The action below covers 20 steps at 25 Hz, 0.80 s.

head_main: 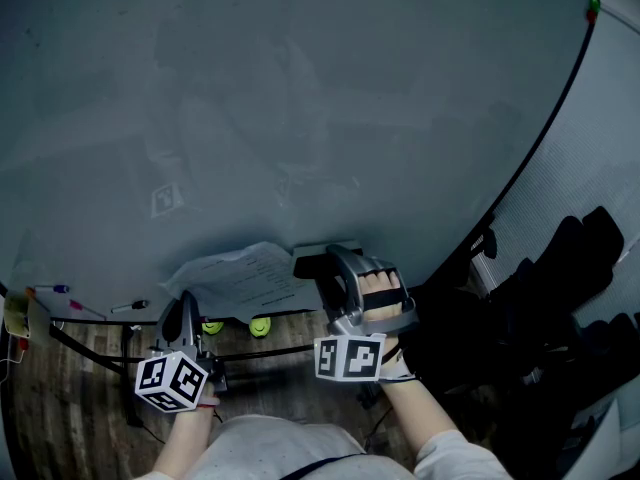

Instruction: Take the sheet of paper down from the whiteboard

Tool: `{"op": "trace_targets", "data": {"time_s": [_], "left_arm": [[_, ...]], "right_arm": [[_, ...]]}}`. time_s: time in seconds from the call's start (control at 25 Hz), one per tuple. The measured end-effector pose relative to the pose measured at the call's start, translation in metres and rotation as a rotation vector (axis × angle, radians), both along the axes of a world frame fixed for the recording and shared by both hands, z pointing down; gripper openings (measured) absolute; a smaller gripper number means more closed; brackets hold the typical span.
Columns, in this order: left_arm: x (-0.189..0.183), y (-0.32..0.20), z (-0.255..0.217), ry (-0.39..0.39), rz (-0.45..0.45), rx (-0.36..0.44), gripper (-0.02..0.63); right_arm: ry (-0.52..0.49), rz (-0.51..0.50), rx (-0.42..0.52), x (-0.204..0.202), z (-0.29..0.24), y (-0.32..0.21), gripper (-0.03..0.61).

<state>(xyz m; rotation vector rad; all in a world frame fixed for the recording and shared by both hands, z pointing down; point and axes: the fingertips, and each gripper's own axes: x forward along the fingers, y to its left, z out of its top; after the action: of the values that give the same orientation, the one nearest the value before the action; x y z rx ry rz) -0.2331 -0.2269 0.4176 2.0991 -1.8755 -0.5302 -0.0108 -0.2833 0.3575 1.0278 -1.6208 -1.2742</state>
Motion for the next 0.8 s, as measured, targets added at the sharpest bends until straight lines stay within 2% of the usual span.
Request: {"op": "trace_targets", "data": {"time_s": [0.8], "left_arm": [[-0.018, 0.01, 0.005, 0.024, -0.051, -0.023, 0.015]], "right_arm": [[-0.005, 0.0, 0.007, 0.0, 0.001, -0.001, 0.25]]}}
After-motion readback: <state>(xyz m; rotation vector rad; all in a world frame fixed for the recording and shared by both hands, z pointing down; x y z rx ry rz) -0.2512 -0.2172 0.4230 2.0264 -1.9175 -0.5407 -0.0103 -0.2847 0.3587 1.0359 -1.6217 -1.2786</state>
